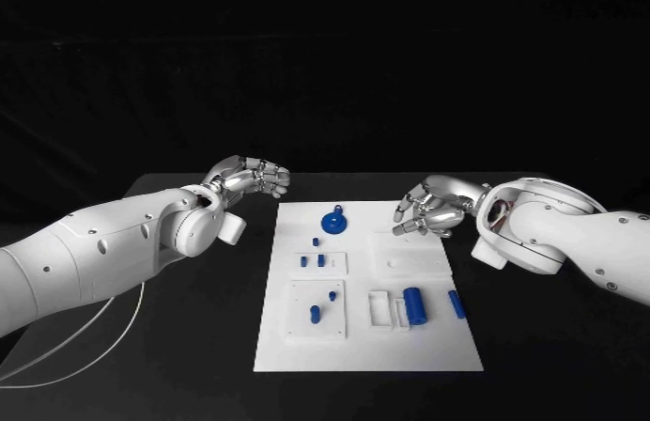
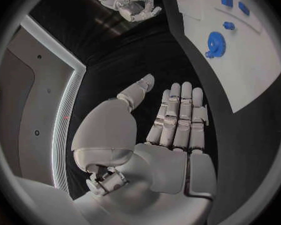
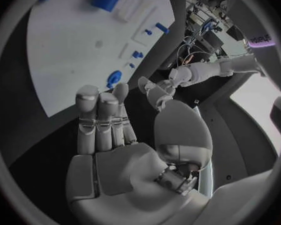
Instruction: Assemble the parts on the task board
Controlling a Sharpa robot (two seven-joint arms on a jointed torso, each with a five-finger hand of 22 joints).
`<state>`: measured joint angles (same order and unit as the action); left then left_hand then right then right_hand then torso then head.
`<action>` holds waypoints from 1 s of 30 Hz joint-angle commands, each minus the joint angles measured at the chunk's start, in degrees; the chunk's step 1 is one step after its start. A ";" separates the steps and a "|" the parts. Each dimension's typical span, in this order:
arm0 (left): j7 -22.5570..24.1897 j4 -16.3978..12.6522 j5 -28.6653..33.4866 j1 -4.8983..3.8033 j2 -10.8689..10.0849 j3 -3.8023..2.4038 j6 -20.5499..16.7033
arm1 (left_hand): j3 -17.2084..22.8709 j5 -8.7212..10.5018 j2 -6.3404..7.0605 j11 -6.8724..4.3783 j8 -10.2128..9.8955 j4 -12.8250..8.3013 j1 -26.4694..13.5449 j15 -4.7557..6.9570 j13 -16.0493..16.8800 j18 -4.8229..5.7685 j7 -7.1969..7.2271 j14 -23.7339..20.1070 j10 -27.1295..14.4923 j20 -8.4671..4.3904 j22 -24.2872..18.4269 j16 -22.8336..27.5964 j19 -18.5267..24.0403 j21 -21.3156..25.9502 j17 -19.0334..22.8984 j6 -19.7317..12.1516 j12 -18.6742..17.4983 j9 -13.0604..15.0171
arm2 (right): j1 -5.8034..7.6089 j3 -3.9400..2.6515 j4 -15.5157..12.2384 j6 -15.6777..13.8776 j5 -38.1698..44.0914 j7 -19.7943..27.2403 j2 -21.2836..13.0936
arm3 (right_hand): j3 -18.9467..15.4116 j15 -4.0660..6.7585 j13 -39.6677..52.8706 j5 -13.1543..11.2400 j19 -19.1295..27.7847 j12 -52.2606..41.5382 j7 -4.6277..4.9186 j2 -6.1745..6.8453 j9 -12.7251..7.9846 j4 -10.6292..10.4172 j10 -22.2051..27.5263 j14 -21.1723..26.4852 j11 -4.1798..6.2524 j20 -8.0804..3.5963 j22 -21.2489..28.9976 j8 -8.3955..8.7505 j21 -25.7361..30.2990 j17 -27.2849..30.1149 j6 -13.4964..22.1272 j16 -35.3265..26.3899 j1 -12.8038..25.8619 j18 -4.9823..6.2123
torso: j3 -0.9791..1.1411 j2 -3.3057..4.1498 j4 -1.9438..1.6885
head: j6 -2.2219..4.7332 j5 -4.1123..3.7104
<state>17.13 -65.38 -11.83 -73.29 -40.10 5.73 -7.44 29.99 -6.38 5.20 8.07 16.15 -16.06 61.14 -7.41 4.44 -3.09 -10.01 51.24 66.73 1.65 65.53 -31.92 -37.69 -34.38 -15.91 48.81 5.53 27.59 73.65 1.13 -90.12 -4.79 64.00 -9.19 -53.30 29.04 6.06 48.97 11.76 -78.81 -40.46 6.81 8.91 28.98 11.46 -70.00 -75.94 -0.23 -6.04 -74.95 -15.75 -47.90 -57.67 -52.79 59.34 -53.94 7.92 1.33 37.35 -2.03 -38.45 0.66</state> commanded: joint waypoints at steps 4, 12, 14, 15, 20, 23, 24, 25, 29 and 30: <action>0.45 -0.06 0.90 0.28 0.06 0.00 0.25 | -0.15 0.40 0.09 -0.07 0.26 0.16 -0.51 -0.07 -0.04 -0.91 0.03 0.04 -0.45 0.07 0.09 0.39 -0.44 0.31 -0.09 -0.35 -0.36 -0.10 | -0.05 1.09 -2.76 7.83 -4.21 -9.20 -2.48 | 1.25 0.20 10.12 -0.59 -0.48 -10.60 -0.28 -0.34 0.98 -2.41 2.59 0.02 0.22 -0.36 -1.39 -0.56 -2.58 -3.69 -0.81 3.89 1.84 7.08 | -0.03 -0.43 0.32 | -0.21 -1.37; 0.43 -0.95 0.95 0.55 -0.28 0.12 0.19 | -0.19 0.41 0.13 -0.07 0.28 0.18 -0.60 -0.07 -0.04 -0.91 0.03 0.05 -0.44 0.07 0.12 0.42 -0.46 0.32 -0.15 -0.35 -0.36 -0.10 | -0.04 3.54 -4.80 10.17 -8.25 -16.96 -5.10 | 3.36 1.17 16.89 -1.73 -1.01 -18.25 -1.40 -0.13 3.28 -5.80 2.10 -0.30 1.28 -1.33 -1.34 -2.18 -5.73 -6.38 -3.42 7.26 4.04 7.08 | -0.08 -1.13 0.67 | -1.09 -1.95; 0.53 -1.23 0.97 0.67 -0.51 0.15 0.20 | -0.21 0.42 0.16 -0.07 0.28 0.19 -0.63 -0.07 -0.04 -0.91 0.03 0.05 -0.45 0.07 0.13 0.44 -0.47 0.32 -0.17 -0.35 -0.36 -0.10 | -0.04 3.87 -5.55 12.19 -9.34 -18.95 -5.45 | 3.33 1.30 17.38 -0.98 -1.03 -18.71 -1.53 -0.33 3.65 -6.01 2.09 -0.29 1.41 -1.50 -1.32 -2.33 -6.20 -6.79 -3.68 7.79 4.60 7.08 | -0.08 -1.25 0.76 | -1.31 -2.07; 0.65 -1.40 1.18 0.78 -0.65 0.16 0.23 | -0.21 0.42 0.17 -0.07 0.28 0.19 -0.64 -0.07 -0.04 -0.91 0.03 0.05 -0.45 0.07 0.14 0.44 -0.47 0.32 -0.17 -0.35 -0.36 -0.11 | -0.04 4.14 -5.95 13.15 -9.52 -19.97 -5.64 | 3.29 1.32 17.54 -0.88 -1.01 -18.84 -1.55 -0.40 3.79 -6.08 2.11 -0.26 1.43 -1.55 -1.31 -2.35 -6.37 -6.93 -3.70 7.95 4.85 7.08 | -0.08 -1.30 0.80 | -1.35 -2.12; 1.60 -1.73 2.01 0.92 -0.75 0.18 0.70 | -1.74 0.00 1.00 -0.02 0.24 0.69 -2.90 -0.12 -0.05 -0.90 -0.04 -0.05 -0.58 0.09 0.37 0.85 -0.35 0.61 -0.66 -0.62 -0.47 -0.23 | -0.04 5.42 -7.49 14.51 -8.38 -21.92 -6.14 | 2.49 1.27 18.02 -2.70 -0.59 -19.04 -1.52 -0.81 4.29 -6.91 2.35 -0.03 1.40 -1.52 -1.27 -2.17 -6.98 -7.34 -3.46 8.38 7.40 7.08 | -0.19 -1.48 0.90 | -1.56 -2.46; 1.84 -1.72 2.01 0.93 -0.64 0.18 0.86 | -3.28 0.34 1.34 -0.01 0.19 0.58 -4.40 -0.14 -0.05 -0.94 -0.11 -0.13 -0.64 0.11 0.51 1.11 -0.26 0.82 -0.98 -0.86 -0.52 -0.31 | -0.05 5.84 -7.44 14.59 -8.11 -22.29 -6.12 | 2.52 1.26 18.13 -3.53 -0.44 -19.06 -1.52 -0.69 4.43 -7.28 2.39 0.02 1.39 -1.52 -1.24 -2.10 -7.16 -7.40 -3.42 8.44 8.06 7.08 | -0.21 -1.39 0.87 | -1.59 -2.61; 1.90 -1.78 2.01 0.94 -0.67 0.18 0.92 | -3.80 0.47 1.39 -0.01 0.19 0.53 -4.91 -0.14 -0.05 -0.97 -0.12 -0.15 -0.67 0.11 0.54 1.20 -0.23 0.91 -1.09 -0.91 -0.55 -0.33 | -0.05 6.14 -7.42 14.50 -8.08 -22.39 -6.05 | 2.52 1.26 18.17 -3.95 -0.40 -19.06 -1.51 -0.64 4.49 -7.45 2.39 0.03 1.40 -1.52 -1.24 -2.07 -7.24 -7.43 -3.40 8.47 8.36 7.08 | -0.22 -1.39 0.84 | -1.59 -2.69; 1.95 -1.88 2.01 0.94 -0.74 0.18 0.91 | -4.40 0.58 1.38 -0.02 0.19 0.44 -5.47 -0.14 -0.05 -1.00 -0.12 -0.17 -0.68 0.12 0.57 1.32 -0.21 1.03 -1.23 -0.96 -0.56 -0.35 | -0.05 6.50 -7.43 14.68 -8.01 -22.44 -5.95 | 2.59 1.26 18.22 -4.45 -0.34 -19.07 -1.52 -0.56 4.56 -7.58 2.40 0.06 1.40 -1.53 -1.23 -2.05 -7.34 -7.45 -3.42 8.49 8.59 7.08 | -0.23 -1.39 0.80 | -1.62 -2.75; 2.19 -1.88 2.19 0.95 -0.85 0.18 0.84 | -6.19 0.90 1.45 0.03 0.13 0.28 -7.36 -0.22 -0.07 -1.07 -0.18 -0.37 -0.83 0.20 0.64 1.83 -0.05 1.54 -1.67 -1.25 -0.68 -0.48 | -0.08 7.48 -7.55 14.49 -7.62 -22.46 -5.27 | 3.00 1.26 18.39 -6.96 -0.09 -19.05 -1.52 0.13 4.82 -8.35 2.41 0.11 1.40 -1.60 -1.16 -1.82 -7.66 -7.53 -3.27 8.57 9.54 7.08 | -0.27 -1.33 0.74 | -1.81 -2.65; 2.25 -1.90 2.29 0.95 -0.88 0.18 0.88 | -6.43 0.94 1.42 0.05 0.11 0.28 -7.65 -0.24 -0.08 -1.07 -0.20 -0.42 -0.87 0.23 0.65 1.92 0.00 1.64 -1.74 -1.30 -0.71 -0.51 | -0.12 7.59 -7.52 14.45 -7.55 -22.50 -5.13 | 3.13 1.26 18.42 -7.40 -0.07 -19.05 -1.52 0.30 4.86 -8.55 2.40 0.12 1.39 -1.62 -1.15 -1.78 -7.71 -7.54 -3.26 8.57 9.67 7.08 | -0.28 -1.32 0.70 | -1.85 -2.65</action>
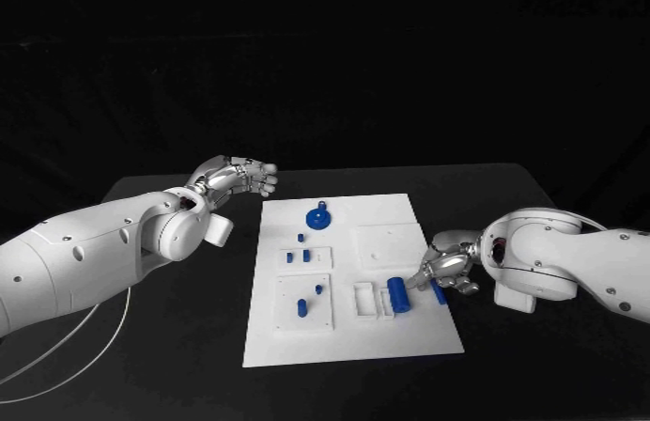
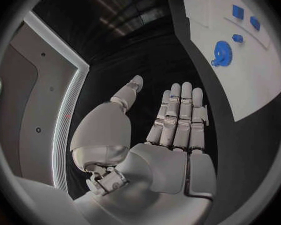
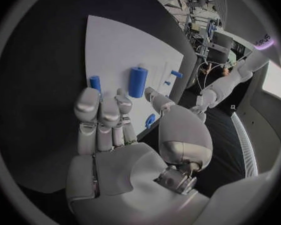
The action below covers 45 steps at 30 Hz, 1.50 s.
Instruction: Assemble the parts on the task board
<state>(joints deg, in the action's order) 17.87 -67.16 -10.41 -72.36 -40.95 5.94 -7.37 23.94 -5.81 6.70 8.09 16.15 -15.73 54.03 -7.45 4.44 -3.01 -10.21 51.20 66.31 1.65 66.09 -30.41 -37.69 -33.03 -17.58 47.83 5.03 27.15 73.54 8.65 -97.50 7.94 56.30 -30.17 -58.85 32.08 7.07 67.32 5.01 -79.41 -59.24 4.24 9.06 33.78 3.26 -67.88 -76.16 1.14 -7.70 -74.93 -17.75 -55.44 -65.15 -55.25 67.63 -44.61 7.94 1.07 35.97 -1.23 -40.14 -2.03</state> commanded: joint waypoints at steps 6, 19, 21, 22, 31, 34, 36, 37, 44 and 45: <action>2.02 -0.64 1.24 0.12 -0.39 -0.03 0.70 | -1.39 0.18 -0.23 1.28 -0.96 -0.33 -1.38 -1.48 -0.51 -0.92 -0.99 -3.27 -3.57 1.36 0.12 2.86 2.31 2.18 -0.17 -3.21 -1.26 -0.63 | -0.47 0.79 -0.11 0.60 0.52 -1.13 1.07 | 0.58 0.23 0.20 -1.85 0.60 -0.27 1.07 1.25 0.27 -1.31 0.24 0.32 0.00 -0.03 -1.13 0.41 -0.44 -0.10 -0.69 0.35 0.99 7.07 | 0.04 0.08 -0.12 | -0.38 0.13; 2.72 -0.96 1.55 0.14 -0.54 -0.03 0.59 | -1.29 0.34 0.02 1.93 -1.43 0.35 -1.89 -2.99 -0.69 -0.32 0.92 -8.31 -9.70 3.01 0.93 6.64 6.76 4.97 0.49 -6.42 -1.42 -0.84 | -2.32 0.92 0.71 -1.75 0.48 -0.54 3.92 | 1.24 0.21 0.66 -1.90 0.73 -0.73 1.11 2.48 0.54 -2.34 -0.02 0.35 -0.03 -0.17 -1.02 0.67 -0.62 0.03 -0.53 0.20 1.31 7.06 | 0.10 0.07 0.01 | -0.65 0.65; 2.71 -0.98 1.71 0.14 -0.60 -0.03 0.64 | -1.23 0.36 0.07 1.94 -1.57 0.46 -1.91 -3.03 -0.67 -0.17 1.21 -8.69 -10.47 3.06 1.08 6.89 7.15 5.22 0.52 -6.90 -1.40 -0.86 | -2.46 0.93 0.86 -2.20 0.46 -0.52 4.28 | 1.32 0.21 0.68 -1.89 0.73 -0.73 1.11 2.48 0.56 -2.38 -0.01 0.35 -0.03 -0.18 -1.01 0.68 -0.63 0.04 -0.52 0.19 1.26 7.06 | 0.10 0.09 0.01 | -0.72 0.71; 2.68 -0.98 1.74 0.14 -0.65 -0.03 0.75 | -1.23 0.36 0.10 1.96 -1.59 0.48 -1.92 -3.04 -0.66 -0.16 1.19 -8.72 -10.55 3.06 1.11 6.91 7.18 5.25 0.52 -6.98 -1.39 -0.86 | -2.53 0.93 1.09 -2.34 0.46 -0.35 4.54 | 1.36 0.21 0.69 -1.89 0.74 -0.73 1.11 2.47 0.57 -2.40 -0.01 0.35 -0.03 -0.19 -1.01 0.68 -0.63 0.04 -0.52 0.18 1.24 7.06 | 0.10 0.11 0.03 | -0.77 0.73; 2.48 -1.01 1.74 0.15 -0.82 -0.03 1.14 | -1.10 0.34 -0.06 2.28 -1.54 0.70 -1.94 -3.14 -0.57 -0.18 0.44 -8.75 -10.80 3.08 1.34 6.96 7.18 5.32 0.44 -7.14 -1.26 -0.78 | -3.08 0.95 1.88 -3.40 0.41 -0.62 5.54 | 2.84 0.17 0.82 -2.04 0.82 -0.74 1.14 0.33 0.79 -2.11 -0.01 0.30 -0.06 -0.25 -0.98 0.80 -0.76 0.16 -0.50 0.07 -0.32 7.06 | 0.07 0.12 0.02 | -0.92 0.80; 2.42 -1.01 1.74 0.15 -0.86 -0.03 1.17 | -1.08 0.35 -0.19 2.41 -1.43 0.75 -1.95 -3.22 -0.53 -0.21 0.11 -8.68 -10.76 3.14 1.43 6.93 7.18 5.36 0.39 -7.04 -1.19 -0.71 | -3.09 0.95 1.90 -3.72 0.54 -0.68 5.48 | 6.35 0.23 0.81 -2.16 0.87 -0.68 1.02 -0.86 1.11 -1.96 -0.24 0.23 0.05 0.02 -0.99 0.63 -0.98 0.30 -1.12 -0.01 -2.32 7.06 | 0.06 0.11 0.01 | -1.05 0.86; 2.38 -1.00 1.74 0.15 -0.86 -0.03 1.28 | -1.08 0.35 -0.20 2.44 -1.40 0.75 -1.95 -3.25 -0.52 -0.23 0.04 -8.65 -10.75 3.15 1.45 6.92 7.18 5.37 0.37 -7.01 -1.18 -0.70 | -3.09 0.95 1.82 -3.92 0.73 -0.61 5.32 | 7.62 0.26 0.80 -2.19 0.87 -0.65 0.96 -1.20 1.22 -1.92 -0.32 0.21 0.09 0.12 -0.98 0.58 -1.06 0.33 -1.32 -0.02 -2.85 7.06 | 0.02 0.09 0.04 | -1.03 0.95; 2.38 -1.00 1.74 0.15 -0.87 -0.03 1.35 | -1.08 0.35 -0.21 2.46 -1.38 0.75 -1.94 -3.26 -0.52 -0.23 -0.02 -8.63 -10.73 3.17 1.47 6.91 7.18 5.38 0.36 -6.99 -1.17 -0.69 | -3.09 0.95 1.78 -4.15 0.73 -0.53 5.24 | 8.09 0.27 0.80 -2.19 0.87 -0.64 0.94 -1.29 1.28 -1.90 -0.36 0.20 0.10 0.18 -0.99 0.53 -1.11 0.35 -1.45 -0.03 -2.98 7.06 | 0.02 0.09 0.04 | -1.03 0.95; 2.20 -0.95 1.74 0.15 -0.89 -0.03 1.76 | -1.10 0.36 -0.32 2.60 -1.16 0.73 -1.94 -3.37 -0.47 -0.35 -0.58 -8.51 -10.58 3.28 1.64 6.87 7.16 5.43 0.27 -6.73 -1.09 -0.57 | -3.07 0.94 0.81 -7.04 -1.97 0.32 4.60 | 10.27 0.41 0.68 -2.19 0.96 -0.46 0.70 -1.69 1.73 -0.32 -0.73 0.16 0.32 0.80 -1.03 0.17 -1.58 0.57 -2.59 -0.15 -3.49 7.07 | 0.02 0.11 0.04 | -1.07 1.09; 2.17 -0.95 1.74 0.15 -0.90 -0.03 1.85 | -1.10 0.36 -0.34 2.61 -1.13 0.73 -1.94 -3.38 -0.46 -0.37 -0.67 -8.50 -10.55 3.29 1.66 6.86 7.15 5.44 0.25 -6.70 -1.08 -0.55 | -3.06 0.94 0.49 -7.22 -2.32 0.40 4.42 | 10.31 0.42 0.66 -2.19 0.97 -0.44 0.68 -1.73 1.76 -0.20 -0.77 0.15 0.34 0.87 -1.03 0.15 -1.61 0.60 -2.68 -0.17 -3.39 7.07 | 0.02 0.10 0.05 | -1.07 1.14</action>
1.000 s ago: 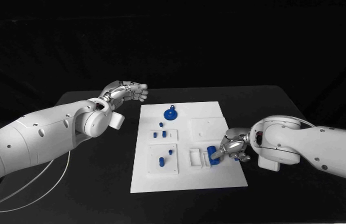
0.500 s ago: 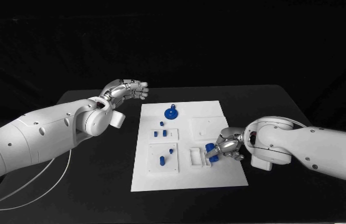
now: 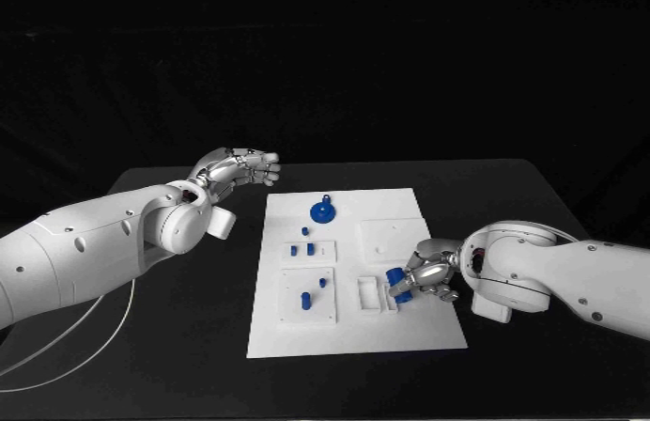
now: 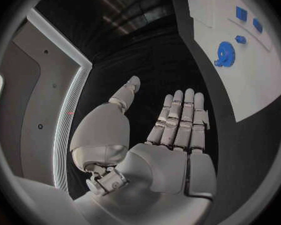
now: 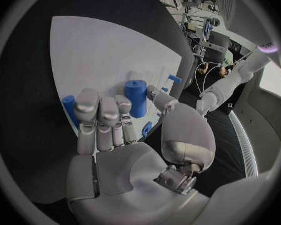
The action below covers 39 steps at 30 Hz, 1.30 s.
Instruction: Assemble the parts on the task board
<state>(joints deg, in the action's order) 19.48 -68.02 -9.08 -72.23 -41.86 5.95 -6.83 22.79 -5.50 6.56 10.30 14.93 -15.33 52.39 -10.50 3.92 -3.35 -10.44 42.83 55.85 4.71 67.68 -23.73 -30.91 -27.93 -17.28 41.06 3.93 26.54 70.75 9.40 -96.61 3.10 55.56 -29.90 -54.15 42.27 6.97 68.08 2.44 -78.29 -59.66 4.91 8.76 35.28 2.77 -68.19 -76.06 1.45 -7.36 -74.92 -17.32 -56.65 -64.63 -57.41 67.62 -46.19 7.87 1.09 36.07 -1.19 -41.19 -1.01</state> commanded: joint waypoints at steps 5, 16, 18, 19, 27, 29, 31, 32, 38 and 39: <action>0.58 0.02 0.41 0.01 0.03 -0.03 1.43 | 0.06 -0.03 -0.36 0.51 0.37 0.30 -0.27 -0.40 0.08 -0.18 -1.38 -0.05 0.06 0.31 0.26 0.17 0.30 0.39 -0.14 0.47 0.06 0.18 | 0.47 0.14 -1.74 -3.12 -2.22 0.20 -0.86 | 0.22 0.59 -0.19 0.37 -0.16 0.06 -0.07 -1.64 0.28 0.60 -0.68 0.02 0.12 0.77 -1.01 -0.25 -0.56 0.17 -0.80 -0.20 -1.21 7.13 | 0.01 0.00 -0.01 | -0.09 0.19; 0.03 0.09 0.41 0.01 0.19 -0.03 1.62 | 0.16 -0.17 -0.66 0.67 0.46 0.24 -0.13 -0.46 0.09 -0.29 -1.58 0.01 0.16 0.36 0.38 0.15 0.23 0.42 -0.21 0.57 0.06 0.22 | 1.84 0.02 -3.26 -3.12 -4.82 -0.06 -0.41 | 0.49 0.66 -0.31 0.39 -0.15 0.22 -0.15 -1.94 0.08 0.78 -0.97 0.00 0.20 0.98 -0.94 -0.06 -0.71 0.31 -1.20 -0.24 -0.24 7.13 | -0.07 0.02 -0.02 | 0.02 0.71; 0.03 0.12 0.41 0.01 0.22 -0.03 1.65 | 0.18 -0.19 -0.69 0.69 0.47 0.22 -0.09 -0.47 0.09 -0.30 -1.59 0.02 0.17 0.37 0.39 0.15 0.23 0.42 -0.21 0.57 0.06 0.22 | 1.84 0.02 -3.42 -3.07 -4.91 -0.14 -0.21 | 0.40 0.66 -0.33 0.39 -0.14 0.26 -0.15 -1.80 0.03 0.85 -1.01 -0.01 0.20 1.02 -0.93 0.00 -0.74 0.34 -1.24 -0.25 0.02 7.13 | -0.01 0.05 0.00 | -0.08 0.92; 0.01 0.13 0.41 0.01 0.22 -0.03 1.66 | 0.18 -0.19 -0.69 0.69 0.47 0.21 -0.08 -0.47 0.09 -0.30 -1.59 0.02 0.17 0.37 0.40 0.15 0.22 0.42 -0.22 0.57 0.06 0.22 | 1.84 0.02 -3.42 -2.88 -4.97 -0.21 -0.09 | 0.35 0.66 -0.34 0.39 -0.14 0.27 -0.16 -1.73 0.01 0.88 -1.03 -0.01 0.20 1.04 -0.92 0.02 -0.76 0.35 -1.28 -0.26 0.15 7.13 | 0.00 0.05 0.00 | -0.10 0.96; -0.05 0.07 0.41 0.01 0.14 -0.03 1.69 | 0.18 -0.22 -0.71 0.71 0.50 0.19 -0.07 -0.49 0.09 -0.32 -1.60 0.01 0.19 0.39 0.43 0.15 0.21 0.43 -0.22 0.60 0.07 0.23 | 1.83 0.05 -3.05 0.61 -6.32 -1.70 1.37 | -0.17 0.65 -0.39 0.36 -0.07 0.43 -0.15 -1.23 -0.15 0.92 -1.08 -0.01 0.19 1.18 -0.86 0.24 -0.81 0.47 -1.40 -0.31 1.31 7.13 | -0.06 0.04 -0.01 | -0.29 1.00; -0.06 0.08 0.41 0.01 0.19 -0.03 1.67 | 0.18 -0.22 -0.72 0.71 0.51 0.19 -0.08 -0.50 0.09 -0.32 -1.60 0.00 0.20 0.40 0.43 0.16 0.21 0.44 -0.23 0.61 0.07 0.23 | 1.83 0.06 -2.81 0.73 -6.42 -1.92 1.73 | -0.31 0.64 -0.41 0.36 -0.04 0.48 -0.14 -1.13 -0.19 0.84 -1.07 0.00 0.18 1.21 -0.84 0.30 -0.81 0.50 -1.40 -0.33 1.65 7.13 | -0.06 0.05 -0.01 | -0.30 1.01; -0.06 0.06 0.41 0.01 0.20 -0.03 1.71 | 0.17 -0.23 -0.73 0.72 0.51 0.19 -0.09 -0.51 0.09 -0.33 -1.60 -0.01 0.21 0.41 0.44 0.17 0.21 0.44 -0.23 0.62 0.07 0.23 | 1.83 0.07 -2.37 0.82 -6.33 -2.19 2.19 | -0.48 0.63 -0.42 0.36 0.01 0.54 -0.13 -1.13 -0.23 0.73 -1.04 0.01 0.17 1.23 -0.82 0.38 -0.80 0.54 -1.39 -0.36 2.03 7.13 | -0.05 0.04 0.00 | -0.31 1.03; -0.09 0.03 0.41 0.01 0.20 -0.03 1.77 | 0.17 -0.23 -0.73 0.73 0.52 0.20 -0.10 -0.52 0.09 -0.33 -1.60 -0.02 0.22 0.42 0.45 0.18 0.21 0.44 -0.23 0.62 0.07 0.24 | 1.83 0.07 -2.19 0.85 -6.14 -2.30 2.36 | -0.54 0.63 -0.42 0.36 0.02 0.56 -0.12 -1.10 -0.25 0.71 -1.03 0.02 0.17 1.24 -0.81 0.41 -0.80 0.55 -1.38 -0.37 2.15 7.13 | -0.05 0.03 0.01 | -0.31 1.04; -0.22 0.09 0.41 0.00 0.24 -0.03 1.62 | 0.14 -0.24 -0.77 0.75 0.53 0.22 -0.16 -0.56 0.09 -0.34 -1.61 -0.07 0.24 0.46 0.49 0.21 0.20 0.46 -0.22 0.63 0.07 0.24 | 1.78 0.13 -1.43 2.56 -5.93 -2.85 3.60 | -0.89 0.60 -0.43 0.36 0.10 0.66 -0.10 -1.03 -0.32 0.51 -0.97 0.05 0.14 1.28 -0.78 0.55 -0.80 0.62 -1.37 -0.43 2.87 7.13 | -0.01 0.05 -0.08 | -0.43 1.15; -0.22 0.14 0.41 0.00 0.25 -0.03 1.70 | 0.13 -0.24 -0.76 0.77 0.53 0.23 -0.18 -0.58 0.09 -0.35 -1.61 -0.08 0.24 0.47 0.49 0.22 0.20 0.46 -0.23 0.62 0.07 0.24 | 1.77 0.13 -1.37 2.65 -5.92 -2.89 3.73 | -0.98 0.60 -0.43 0.36 0.12 0.69 -0.09 -1.06 -0.34 0.45 -0.96 0.06 0.14 1.28 -0.77 0.58 -0.80 0.63 -1.37 -0.44 3.05 7.13 | -0.01 0.05 -0.09 | -0.43 1.20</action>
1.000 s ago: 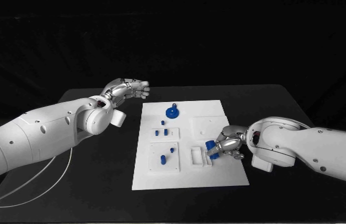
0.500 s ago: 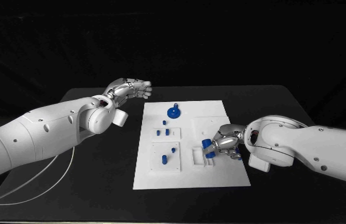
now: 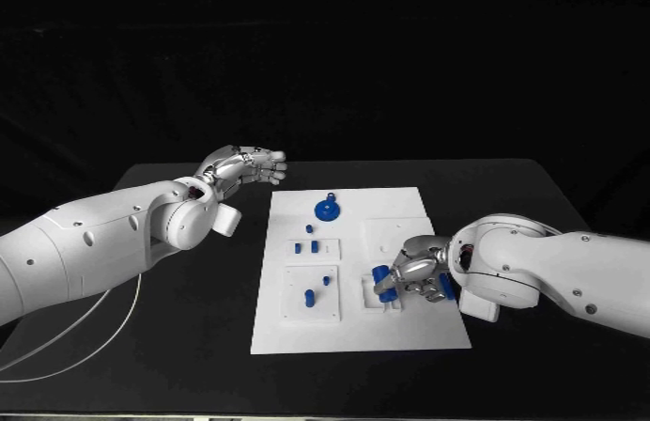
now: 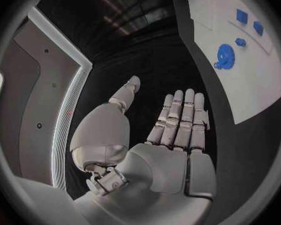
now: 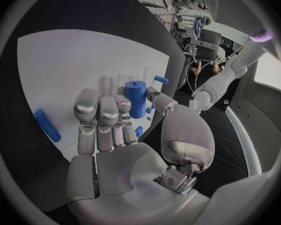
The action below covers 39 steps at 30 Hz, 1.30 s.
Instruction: Assemble the parts on the task board
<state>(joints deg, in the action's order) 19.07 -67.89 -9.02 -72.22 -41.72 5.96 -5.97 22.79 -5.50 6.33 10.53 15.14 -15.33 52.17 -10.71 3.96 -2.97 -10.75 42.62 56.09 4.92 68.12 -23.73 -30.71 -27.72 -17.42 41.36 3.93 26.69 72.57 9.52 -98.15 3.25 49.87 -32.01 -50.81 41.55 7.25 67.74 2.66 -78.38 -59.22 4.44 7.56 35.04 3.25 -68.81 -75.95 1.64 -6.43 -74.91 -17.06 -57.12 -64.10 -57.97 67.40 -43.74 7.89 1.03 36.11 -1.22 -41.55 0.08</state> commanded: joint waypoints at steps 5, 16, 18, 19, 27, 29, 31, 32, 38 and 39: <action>0.33 0.03 0.35 0.00 0.01 -0.04 0.62 | 0.11 -0.25 -0.55 0.58 0.31 0.25 0.00 -0.41 0.05 -0.75 -1.32 0.13 0.03 0.29 0.09 0.23 0.00 0.27 -0.09 0.30 0.07 0.09 | -0.16 0.05 0.45 3.24 0.75 -1.08 0.83 | -0.47 0.31 -0.07 0.15 0.26 0.28 0.39 0.20 -0.13 -0.05 -0.32 -0.05 -0.06 0.37 -0.78 0.38 -0.34 0.13 -0.83 -0.23 0.90 7.11 | 0.06 0.02 -0.03 | -0.17 0.27; 0.27 0.01 0.35 0.00 -0.02 -0.04 0.70 | 0.10 -0.26 -0.58 0.62 0.36 0.27 -0.05 -0.44 0.07 -0.79 -1.30 0.16 0.12 0.33 0.13 0.22 -0.01 0.29 -0.12 0.35 0.10 0.10 | -0.30 0.09 0.90 3.66 1.39 -1.31 1.28 | -0.95 0.30 -0.04 0.15 0.37 0.36 0.40 0.71 -0.19 -0.10 -0.25 -0.02 -0.07 0.37 -0.76 0.52 -0.36 0.19 -0.85 -0.27 1.59 7.11 | 0.03 -0.02 0.06 | -0.35 0.55; 0.10 -0.04 0.35 0.00 -0.05 -0.04 0.60 | 0.09 -0.26 -0.59 0.63 0.36 0.27 -0.07 -0.45 0.07 -0.79 -1.30 0.17 0.12 0.34 0.14 0.22 -0.01 0.29 -0.12 0.35 0.09 0.10 | -0.40 0.10 0.98 3.65 1.62 -1.31 1.41 | -1.07 0.30 -0.04 0.15 0.39 0.38 0.40 0.90 -0.20 -0.17 -0.23 -0.01 -0.07 0.37 -0.76 0.55 -0.36 0.21 -0.85 -0.28 1.79 7.11 | 0.04 -0.01 0.05 | -0.42 0.59; 0.03 -0.07 0.35 0.00 -0.06 -0.04 0.57 | 0.09 -0.26 -0.59 0.63 0.36 0.28 -0.07 -0.45 0.07 -0.80 -1.30 0.17 0.12 0.34 0.14 0.22 -0.01 0.29 -0.12 0.35 0.09 0.10 | -0.42 0.10 1.01 3.66 1.63 -1.31 1.48 | -1.20 0.29 -0.03 0.15 0.40 0.39 0.41 1.14 -0.21 -0.18 -0.22 -0.01 -0.08 0.38 -0.76 0.57 -0.37 0.22 -0.85 -0.28 1.93 7.11 | 0.04 0.00 0.04 | -0.44 0.60; -0.04 -0.15 0.35 0.00 -0.09 -0.04 0.61 | 0.06 -0.25 -0.63 0.71 0.33 0.34 -0.19 -0.50 0.06 -0.88 -1.33 0.27 0.16 0.38 0.21 0.17 -0.10 0.28 -0.17 0.27 0.09 0.09 | -0.51 0.13 1.19 3.26 2.43 -1.07 1.87 | -4.90 0.30 0.07 0.16 0.56 0.49 0.42 4.73 -0.20 -0.19 -0.07 0.08 -0.09 0.31 -0.72 0.78 -0.43 0.28 -0.74 -0.31 4.62 7.11 | 0.03 0.02 0.01 | -0.42 0.85; -0.11 -0.16 0.35 0.00 -0.11 -0.04 0.65 | 0.06 -0.25 -0.63 0.72 0.33 0.35 -0.21 -0.50 0.06 -0.90 -1.34 0.28 0.16 0.38 0.23 0.16 -0.12 0.28 -0.18 0.25 0.08 0.08 | -0.51 0.13 1.21 3.82 2.58 -0.91 1.87 | -7.34 0.38 0.15 0.16 0.83 0.56 0.35 5.07 -0.13 0.49 0.06 0.19 -0.03 0.05 -0.68 0.87 -0.36 0.29 -0.65 -0.32 5.54 7.11 | 0.00 0.00 0.05 | -0.45 0.93; -0.20 -0.16 0.35 0.00 -0.14 -0.04 0.65 | 0.05 -0.25 -0.64 0.78 0.31 0.38 -0.25 -0.51 0.06 -0.98 -1.36 0.40 0.19 0.40 0.28 0.11 -0.23 0.25 -0.23 0.18 0.08 0.07 | -0.52 0.14 1.18 3.91 2.60 -0.90 1.86 | -8.87 0.42 0.19 0.16 1.01 0.61 0.32 5.39 -0.09 1.07 0.16 0.26 0.00 -0.09 -0.68 0.94 -0.32 0.28 -0.57 -0.32 6.14 7.11 | 0.00 0.00 0.05 | -0.45 0.93; -0.21 -0.15 0.35 0.00 -0.16 -0.04 0.66 | 0.06 -0.25 -0.65 0.80 0.29 0.39 -0.25 -0.50 0.06 -1.04 -1.38 0.49 0.21 0.39 0.33 0.06 -0.32 0.22 -0.26 0.14 0.07 0.06 | -0.52 0.14 1.17 3.86 2.60 -0.88 1.86 | -10.12 0.46 0.23 0.11 1.17 0.63 0.23 5.42 -0.04 1.64 0.23 0.34 -0.03 -0.20 -0.68 0.96 -0.28 0.26 -0.54 -0.32 6.67 7.11 | 0.00 0.00 0.05 | -0.45 0.93; -0.26 -0.14 0.35 0.00 -0.19 -0.04 0.68 | 0.06 -0.24 -0.64 0.81 0.28 0.40 -0.27 -0.47 0.05 -1.13 -1.39 0.59 0.22 0.38 0.38 0.01 -0.45 0.18 -0.30 0.09 0.06 0.06 | -0.52 0.14 0.99 4.37 2.80 -0.44 1.71 | -17.31 0.71 0.37 0.16 2.02 0.91 0.09 1.94 0.09 7.90 0.39 0.63 0.32 -1.03 -0.57 1.26 0.04 0.23 -0.59 -0.37 8.82 7.11 | 0.01 0.00 0.04 | -0.45 0.96; -0.29 -0.14 0.35 0.00 -0.21 -0.03 0.66 | 0.06 -0.23 -0.65 0.81 0.28 0.40 -0.27 -0.47 0.05 -1.14 -1.39 0.59 0.22 0.38 0.39 0.01 -0.46 0.17 -0.30 0.09 0.06 0.06 | -0.53 0.14 0.95 4.64 2.87 -0.08 1.63 | -17.41 0.71 0.37 0.18 2.01 0.93 0.07 1.85 0.08 8.07 0.39 0.63 0.30 -1.04 -0.56 1.28 0.05 0.23 -0.60 -0.38 8.87 7.11 | 0.02 0.01 0.03 | -0.44 0.96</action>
<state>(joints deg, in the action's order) 18.55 -67.91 -9.00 -72.22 -41.94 5.96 -5.96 22.79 -5.50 6.11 11.15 15.14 -15.33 51.95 -11.12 3.95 -3.49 -10.75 43.04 56.30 5.14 68.43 -23.73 -30.93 -27.72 -17.66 41.36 3.93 26.72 72.15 9.59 -97.09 6.14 51.91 -32.82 -49.07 24.22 7.64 68.06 2.67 -76.80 -58.56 4.90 9.76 35.16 11.12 -68.60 -75.29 1.85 -7.35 -74.91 -15.90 -57.43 -63.87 -58.61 67.40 -34.82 8.00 1.05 36.11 -1.18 -42.02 1.02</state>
